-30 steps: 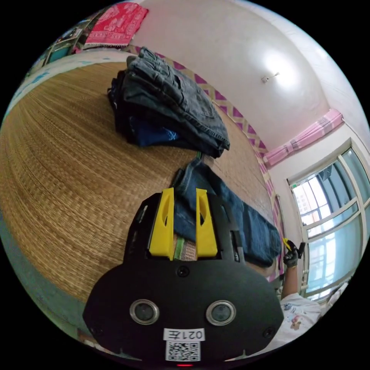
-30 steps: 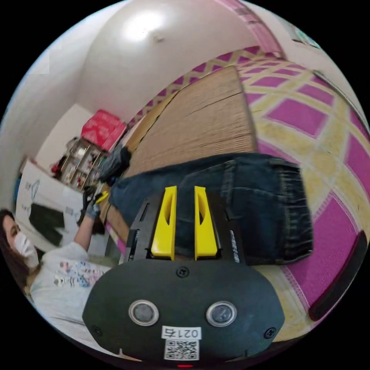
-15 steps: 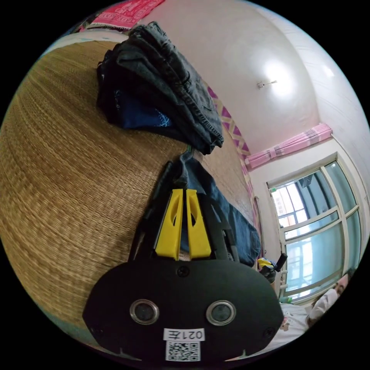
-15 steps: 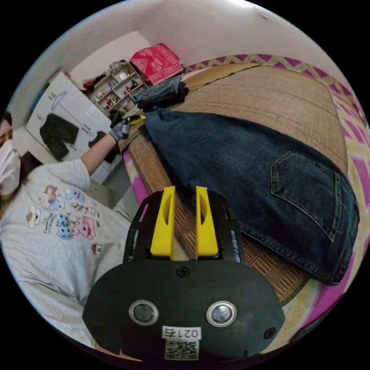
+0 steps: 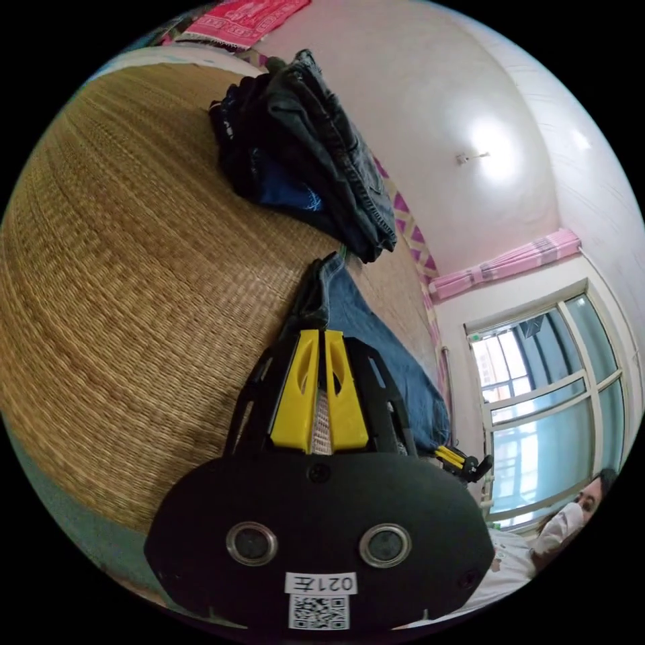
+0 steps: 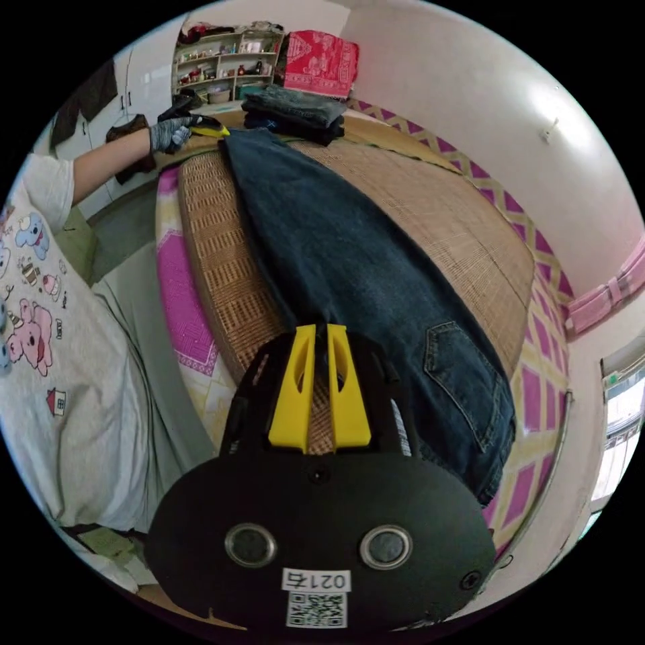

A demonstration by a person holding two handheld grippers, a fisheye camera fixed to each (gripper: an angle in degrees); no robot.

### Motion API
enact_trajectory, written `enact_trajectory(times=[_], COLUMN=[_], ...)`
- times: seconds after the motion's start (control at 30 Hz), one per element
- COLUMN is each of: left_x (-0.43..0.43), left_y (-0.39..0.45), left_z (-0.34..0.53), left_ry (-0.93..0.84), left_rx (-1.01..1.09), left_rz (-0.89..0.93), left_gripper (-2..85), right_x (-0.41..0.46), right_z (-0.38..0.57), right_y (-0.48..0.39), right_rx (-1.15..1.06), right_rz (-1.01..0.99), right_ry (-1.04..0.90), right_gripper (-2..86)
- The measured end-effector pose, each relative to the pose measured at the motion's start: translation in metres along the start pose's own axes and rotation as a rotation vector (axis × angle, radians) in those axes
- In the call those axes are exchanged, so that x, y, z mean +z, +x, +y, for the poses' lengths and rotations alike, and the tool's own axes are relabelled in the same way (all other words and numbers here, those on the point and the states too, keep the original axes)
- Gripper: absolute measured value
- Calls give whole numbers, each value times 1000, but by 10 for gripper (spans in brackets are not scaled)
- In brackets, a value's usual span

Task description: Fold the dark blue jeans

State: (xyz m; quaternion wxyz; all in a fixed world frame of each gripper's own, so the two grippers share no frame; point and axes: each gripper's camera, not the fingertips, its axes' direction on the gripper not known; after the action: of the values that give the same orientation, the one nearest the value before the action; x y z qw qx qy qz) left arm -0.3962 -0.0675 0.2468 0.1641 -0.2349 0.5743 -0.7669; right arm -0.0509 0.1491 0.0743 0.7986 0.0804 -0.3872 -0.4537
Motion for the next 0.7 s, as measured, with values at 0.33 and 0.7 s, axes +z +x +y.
enact_trajectory(times=[0.33,0.7], left_x=[14,38], left_y=[-11,10], left_z=[18,61], left_ry=[6,4], left_rx=[-23,-152], left_rz=[-24,27], left_gripper=[-1,118], right_x=[14,2], right_z=[37,84], right_y=[-22,12], right_rx=[67,329], right_rz=[-24,-226], right_ry=[-3,150], right_gripper=[36,1])
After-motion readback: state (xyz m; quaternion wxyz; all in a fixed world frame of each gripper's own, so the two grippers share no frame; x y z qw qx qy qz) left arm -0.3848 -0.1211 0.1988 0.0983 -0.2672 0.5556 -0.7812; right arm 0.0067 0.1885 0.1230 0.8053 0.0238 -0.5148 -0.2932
